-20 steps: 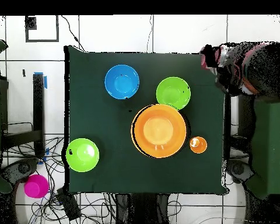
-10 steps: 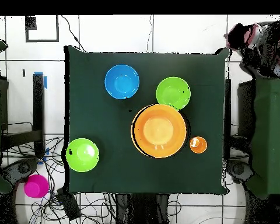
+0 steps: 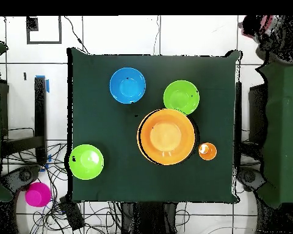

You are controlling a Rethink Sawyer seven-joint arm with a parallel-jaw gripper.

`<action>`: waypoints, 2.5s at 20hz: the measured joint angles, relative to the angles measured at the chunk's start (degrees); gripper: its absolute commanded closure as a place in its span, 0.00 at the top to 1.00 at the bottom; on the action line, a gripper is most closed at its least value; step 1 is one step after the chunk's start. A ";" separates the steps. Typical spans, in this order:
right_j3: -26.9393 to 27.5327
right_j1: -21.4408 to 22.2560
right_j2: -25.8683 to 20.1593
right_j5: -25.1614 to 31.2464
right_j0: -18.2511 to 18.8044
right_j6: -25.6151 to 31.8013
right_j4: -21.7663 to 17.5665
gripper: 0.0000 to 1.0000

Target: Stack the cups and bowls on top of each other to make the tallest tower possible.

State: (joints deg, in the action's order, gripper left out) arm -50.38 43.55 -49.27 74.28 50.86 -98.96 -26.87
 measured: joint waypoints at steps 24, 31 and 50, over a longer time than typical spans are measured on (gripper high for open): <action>6.46 -4.16 2.66 0.98 -4.68 0.00 -0.08 1.00; 3.78 -2.93 4.03 0.96 -3.81 0.00 0.65 1.00; -25.06 8.67 6.03 -12.40 10.81 0.00 3.65 1.00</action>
State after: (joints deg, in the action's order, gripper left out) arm -75.44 52.22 -43.23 61.88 61.67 -98.96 -23.22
